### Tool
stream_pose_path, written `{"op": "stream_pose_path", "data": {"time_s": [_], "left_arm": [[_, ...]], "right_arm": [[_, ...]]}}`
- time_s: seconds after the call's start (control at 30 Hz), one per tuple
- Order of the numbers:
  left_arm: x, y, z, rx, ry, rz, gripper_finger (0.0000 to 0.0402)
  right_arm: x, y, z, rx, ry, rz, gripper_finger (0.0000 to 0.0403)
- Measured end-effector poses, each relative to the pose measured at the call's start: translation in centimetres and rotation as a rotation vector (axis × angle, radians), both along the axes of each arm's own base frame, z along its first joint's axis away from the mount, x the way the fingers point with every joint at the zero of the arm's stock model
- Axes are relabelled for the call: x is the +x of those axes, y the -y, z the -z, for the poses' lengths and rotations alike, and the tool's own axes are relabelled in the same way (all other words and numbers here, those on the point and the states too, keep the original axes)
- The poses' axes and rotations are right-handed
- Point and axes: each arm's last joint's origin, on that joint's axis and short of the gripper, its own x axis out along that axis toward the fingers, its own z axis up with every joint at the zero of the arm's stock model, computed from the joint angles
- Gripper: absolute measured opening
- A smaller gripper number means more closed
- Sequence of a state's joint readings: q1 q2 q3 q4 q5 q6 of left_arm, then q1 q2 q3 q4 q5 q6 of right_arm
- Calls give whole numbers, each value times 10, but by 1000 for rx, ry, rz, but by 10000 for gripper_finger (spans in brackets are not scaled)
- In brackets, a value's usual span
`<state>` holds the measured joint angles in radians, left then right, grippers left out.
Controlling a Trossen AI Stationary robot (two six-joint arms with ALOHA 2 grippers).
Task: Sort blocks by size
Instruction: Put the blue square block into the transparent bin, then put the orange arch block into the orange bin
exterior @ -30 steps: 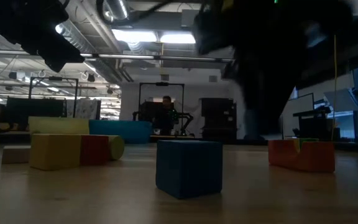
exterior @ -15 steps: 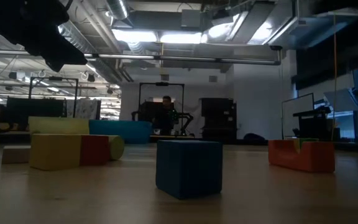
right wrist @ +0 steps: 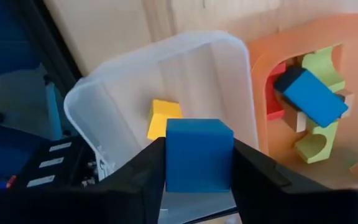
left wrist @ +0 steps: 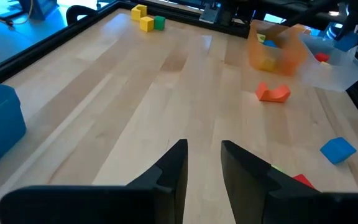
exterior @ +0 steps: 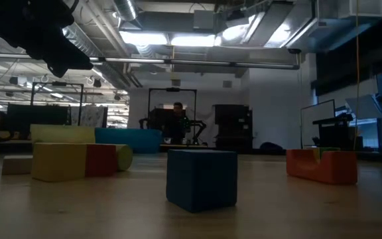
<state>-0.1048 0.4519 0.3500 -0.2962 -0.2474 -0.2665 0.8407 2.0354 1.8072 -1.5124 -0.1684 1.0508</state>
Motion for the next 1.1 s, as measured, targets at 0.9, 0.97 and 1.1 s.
{"op": "stream_pose_path", "data": {"time_s": [0.9,0.97,1.1], "left_arm": [[0,0,1,14,-13,6,82],[0,0,1,27,-16,11,82],[0,0,1,46,-19,19,82]], "right_arm": [[98,107,2,-247,354,470,182],[110,120,2,-213,372,508,179],[122,138,2,-132,354,543,179]]}}
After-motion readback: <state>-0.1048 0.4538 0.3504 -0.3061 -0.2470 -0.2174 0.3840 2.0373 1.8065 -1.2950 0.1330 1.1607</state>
